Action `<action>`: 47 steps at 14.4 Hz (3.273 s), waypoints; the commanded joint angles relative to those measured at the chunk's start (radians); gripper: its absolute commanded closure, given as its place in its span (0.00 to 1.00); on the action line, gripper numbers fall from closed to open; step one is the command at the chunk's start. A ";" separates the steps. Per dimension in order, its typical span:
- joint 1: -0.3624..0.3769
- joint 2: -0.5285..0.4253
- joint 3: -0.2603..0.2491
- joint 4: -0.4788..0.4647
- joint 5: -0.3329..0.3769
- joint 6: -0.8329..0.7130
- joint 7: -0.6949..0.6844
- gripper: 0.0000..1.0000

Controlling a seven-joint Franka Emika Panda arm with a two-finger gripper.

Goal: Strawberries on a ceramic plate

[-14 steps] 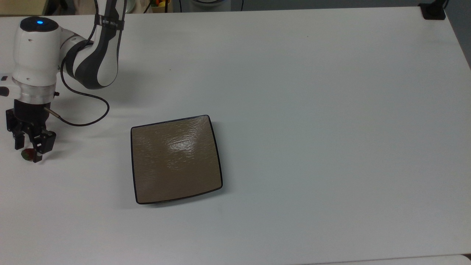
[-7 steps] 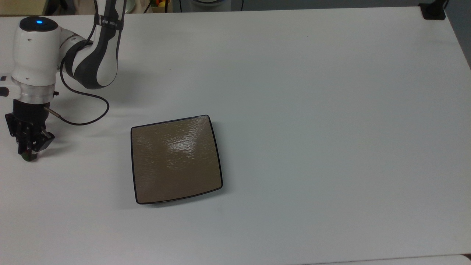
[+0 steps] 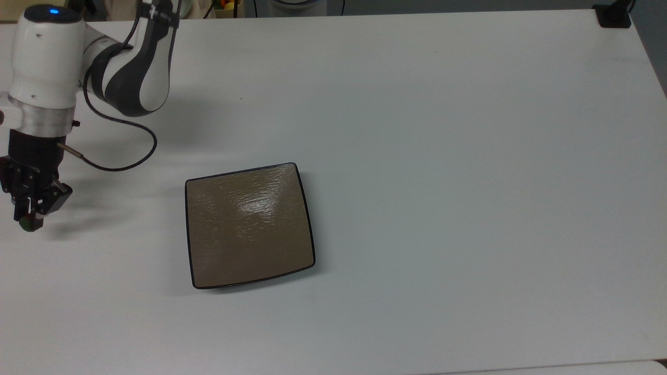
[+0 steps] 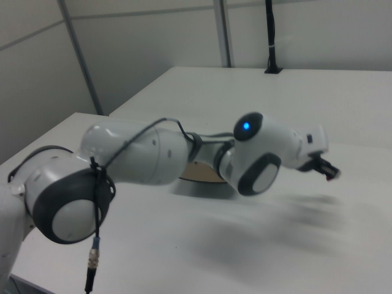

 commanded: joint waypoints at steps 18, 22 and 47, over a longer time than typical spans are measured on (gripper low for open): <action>0.176 -0.205 0.236 -0.121 0.024 -0.497 -0.193 1.00; 0.196 -0.168 0.239 -0.126 0.021 -0.391 -0.194 0.96; 0.354 -0.822 0.097 -0.146 0.004 -1.538 -0.022 0.00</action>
